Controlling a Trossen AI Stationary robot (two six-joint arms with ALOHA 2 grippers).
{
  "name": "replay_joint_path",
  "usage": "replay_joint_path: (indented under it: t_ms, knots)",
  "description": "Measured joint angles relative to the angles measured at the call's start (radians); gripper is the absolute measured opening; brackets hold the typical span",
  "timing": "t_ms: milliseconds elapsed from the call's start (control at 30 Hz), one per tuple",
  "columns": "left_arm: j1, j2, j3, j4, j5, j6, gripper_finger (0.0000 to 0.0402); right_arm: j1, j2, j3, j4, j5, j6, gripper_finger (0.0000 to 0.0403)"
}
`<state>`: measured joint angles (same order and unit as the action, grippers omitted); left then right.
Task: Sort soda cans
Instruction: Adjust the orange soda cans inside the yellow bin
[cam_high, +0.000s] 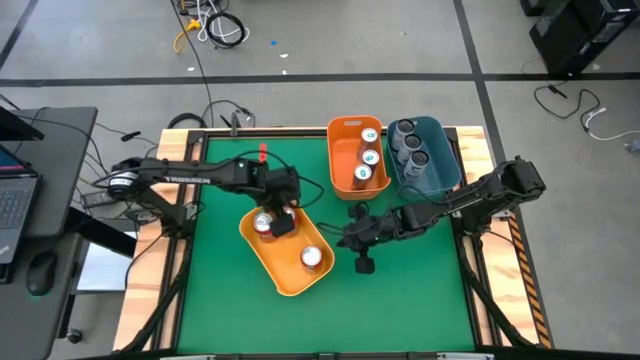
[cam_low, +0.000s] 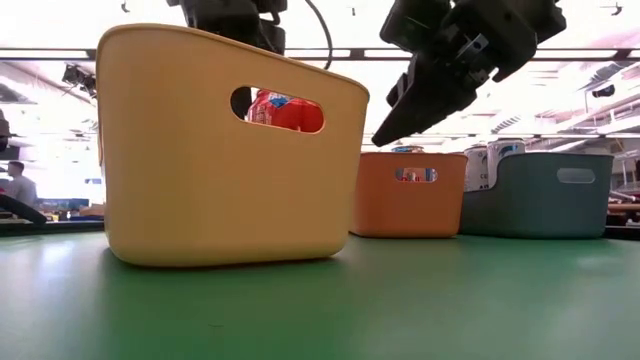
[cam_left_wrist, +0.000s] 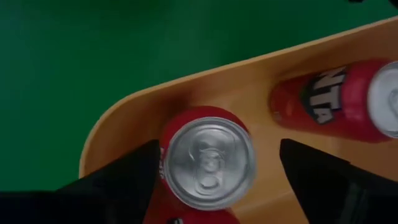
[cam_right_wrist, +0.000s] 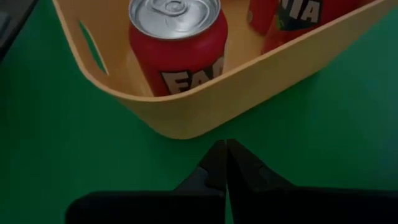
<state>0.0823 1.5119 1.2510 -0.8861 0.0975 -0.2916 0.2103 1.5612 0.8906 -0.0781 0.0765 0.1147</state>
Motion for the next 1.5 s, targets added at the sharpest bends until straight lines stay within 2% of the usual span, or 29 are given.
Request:
replay_joint_path:
  t_ms: [200, 600, 733, 933, 1200, 1500]
  knots:
    - [0.0, 0.029, 0.0, -0.008, -0.055, 0.045, 0.0361, -0.025, 0.0, 0.0, -0.017, -0.002, -0.029, 0.0]
    - [0.001, 0.108, 0.001, -0.034, -0.027, 0.055, 0.0366, -0.049, 0.0, 0.0, -0.036, -0.021, -0.047, 0.0]
    - [0.001, 0.13, 0.001, -0.057, -0.02, 0.055, 0.0353, -0.049, 0.0, 0.0, -0.037, -0.022, -0.047, 0.0]
    - [0.002, 0.131, 0.007, -0.062, 0.011, 0.066, 0.0294, -0.049, 0.0, 0.0, -0.038, -0.022, -0.063, 0.0]
    - [-0.036, 0.131, 0.067, -0.087, 0.031, 0.083, 0.0294, -0.049, 0.0, 0.0, -0.043, -0.022, -0.066, 0.0]
    - [-0.144, 0.176, 0.08, -0.026, 0.016, 0.053, 0.0294, -0.049, 0.001, 0.0, -0.045, -0.022, -0.066, 0.0]
